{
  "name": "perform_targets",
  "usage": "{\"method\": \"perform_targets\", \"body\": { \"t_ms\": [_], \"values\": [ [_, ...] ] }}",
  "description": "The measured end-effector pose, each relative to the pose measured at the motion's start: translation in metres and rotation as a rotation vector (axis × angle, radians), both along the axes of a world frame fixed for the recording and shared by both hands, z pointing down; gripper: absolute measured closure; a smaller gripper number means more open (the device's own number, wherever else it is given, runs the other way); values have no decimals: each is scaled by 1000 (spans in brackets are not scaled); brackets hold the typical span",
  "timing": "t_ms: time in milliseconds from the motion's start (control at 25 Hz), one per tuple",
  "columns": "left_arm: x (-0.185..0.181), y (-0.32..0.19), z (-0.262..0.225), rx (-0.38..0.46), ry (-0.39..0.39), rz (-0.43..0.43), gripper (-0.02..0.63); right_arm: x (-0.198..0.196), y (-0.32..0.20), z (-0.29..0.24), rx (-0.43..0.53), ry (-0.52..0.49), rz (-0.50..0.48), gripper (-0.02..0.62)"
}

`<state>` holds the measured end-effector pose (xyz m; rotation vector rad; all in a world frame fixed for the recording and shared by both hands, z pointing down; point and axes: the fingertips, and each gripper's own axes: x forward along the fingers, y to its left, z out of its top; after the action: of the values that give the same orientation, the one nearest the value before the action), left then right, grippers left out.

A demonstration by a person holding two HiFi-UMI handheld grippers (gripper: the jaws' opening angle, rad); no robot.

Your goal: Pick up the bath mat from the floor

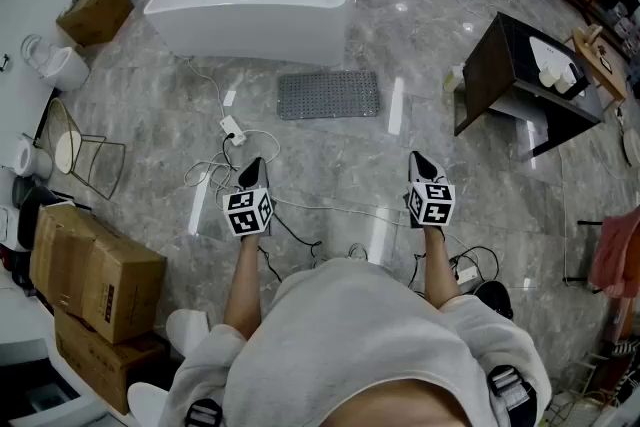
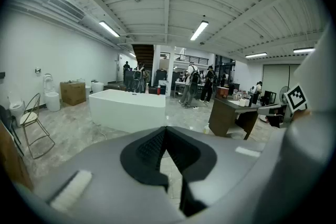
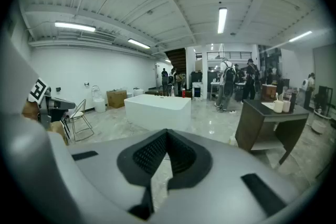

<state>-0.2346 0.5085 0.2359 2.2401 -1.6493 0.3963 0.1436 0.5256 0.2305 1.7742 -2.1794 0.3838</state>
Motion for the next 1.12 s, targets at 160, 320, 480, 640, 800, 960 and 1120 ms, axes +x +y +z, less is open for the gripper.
{"method": "perform_targets", "body": {
  "t_ms": [160, 320, 480, 640, 800, 960, 1120],
  "values": [
    [3, -1, 0, -6, 1, 1, 595, 1, -2, 2, -4, -3, -9, 583],
    [6, 3, 1, -10, -6, 3, 595, 0, 1, 4, -9, -2, -25, 583],
    [12, 7, 5, -24, 16, 17, 594, -3, 2, 2, 20, -22, -61, 581],
    [24, 12, 12, -71, 104, 61, 402, -17, 3, 3, 32, -60, -154, 395],
    [33, 16, 13, -67, 66, 82, 391, -21, 7, 2, 46, -53, -206, 351],
    [41, 21, 14, -57, 42, 87, 391, -11, 8, 5, 49, -54, -191, 353],
    [51, 22, 14, -44, 13, 82, 391, 4, 6, 6, 53, -60, -180, 353]
  ]
}}
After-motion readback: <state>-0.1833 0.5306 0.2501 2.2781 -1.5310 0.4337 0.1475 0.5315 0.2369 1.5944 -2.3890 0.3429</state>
